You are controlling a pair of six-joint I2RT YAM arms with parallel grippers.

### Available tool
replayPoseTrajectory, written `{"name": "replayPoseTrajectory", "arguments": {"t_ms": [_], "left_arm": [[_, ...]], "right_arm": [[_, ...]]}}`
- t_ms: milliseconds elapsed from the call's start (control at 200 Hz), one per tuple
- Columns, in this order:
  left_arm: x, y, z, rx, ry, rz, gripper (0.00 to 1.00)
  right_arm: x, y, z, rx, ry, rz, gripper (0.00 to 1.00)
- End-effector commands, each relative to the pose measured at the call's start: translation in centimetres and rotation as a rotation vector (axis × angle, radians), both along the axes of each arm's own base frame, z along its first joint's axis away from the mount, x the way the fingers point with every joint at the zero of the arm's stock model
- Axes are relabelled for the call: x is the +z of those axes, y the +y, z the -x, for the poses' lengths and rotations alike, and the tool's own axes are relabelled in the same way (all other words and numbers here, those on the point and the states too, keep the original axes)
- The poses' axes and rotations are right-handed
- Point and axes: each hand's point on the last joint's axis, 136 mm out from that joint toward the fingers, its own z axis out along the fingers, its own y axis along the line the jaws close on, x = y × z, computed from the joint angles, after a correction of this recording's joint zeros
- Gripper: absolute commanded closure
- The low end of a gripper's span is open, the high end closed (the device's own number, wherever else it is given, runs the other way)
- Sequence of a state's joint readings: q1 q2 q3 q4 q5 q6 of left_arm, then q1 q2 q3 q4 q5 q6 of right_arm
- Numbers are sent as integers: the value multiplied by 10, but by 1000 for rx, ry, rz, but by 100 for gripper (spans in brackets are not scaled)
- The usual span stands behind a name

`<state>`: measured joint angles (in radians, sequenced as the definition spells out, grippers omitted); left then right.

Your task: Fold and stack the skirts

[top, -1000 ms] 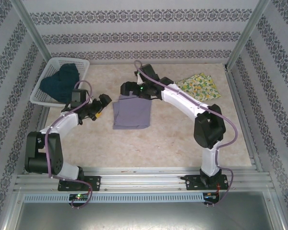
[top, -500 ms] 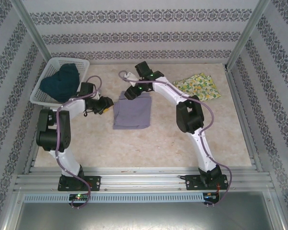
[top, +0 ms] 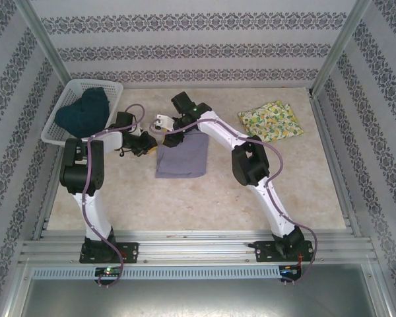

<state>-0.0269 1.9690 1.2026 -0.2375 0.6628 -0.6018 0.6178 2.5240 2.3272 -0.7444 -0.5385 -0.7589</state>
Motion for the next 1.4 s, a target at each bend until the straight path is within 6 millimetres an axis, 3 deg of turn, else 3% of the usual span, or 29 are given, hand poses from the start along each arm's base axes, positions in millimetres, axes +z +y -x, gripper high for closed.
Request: {"name": "replayPoseTrajectory", "arguments": {"t_ms": [0,180,335,440,530,609,704,774,874,934,994,1064,1209,1309,1394], "left_arm": [[8,-5,-5,-27,-44,21,83],[4,-7,-5,-28,-42,42,75],[5,-10,-9,-27,-54,68,74],[5,-11,-11,-30,-53,75,74],[3,-11,-10,-32,-50,73,71],[2,-11,-10,-32,-47,74,71],[0,-12,-11,-35,-47,83,77],[2,-14,-14,-36,-53,95,83],[4,-15,-15,-41,-58,106,92],[7,-16,-15,-46,-63,109,100],[13,-17,-15,-49,-75,114,100],[27,-19,-16,-58,-109,129,100],[75,-27,-20,-91,-235,189,100],[103,-35,-24,-120,-284,218,100],[115,-46,-27,-154,-299,248,100]], "right_arm": [[-15,-4,1,58,-37,60,54],[-30,-8,-2,68,-44,117,56],[-26,-10,-5,52,-55,117,60],[-25,-13,-22,-19,-112,144,50],[-20,-14,-31,-39,-144,136,48],[-21,-14,-26,-13,-138,146,48],[-29,-14,-10,48,-96,158,56],[-38,-15,0,81,-77,177,68],[-40,-14,2,87,-73,184,80],[-32,-12,2,81,-75,166,89],[-17,-10,1,75,-93,149,100],[5,-10,0,55,-127,114,100],[49,-19,9,36,-184,10,100],[62,-32,17,28,-191,-14,100],[64,-38,23,29,-195,-15,100]]}}
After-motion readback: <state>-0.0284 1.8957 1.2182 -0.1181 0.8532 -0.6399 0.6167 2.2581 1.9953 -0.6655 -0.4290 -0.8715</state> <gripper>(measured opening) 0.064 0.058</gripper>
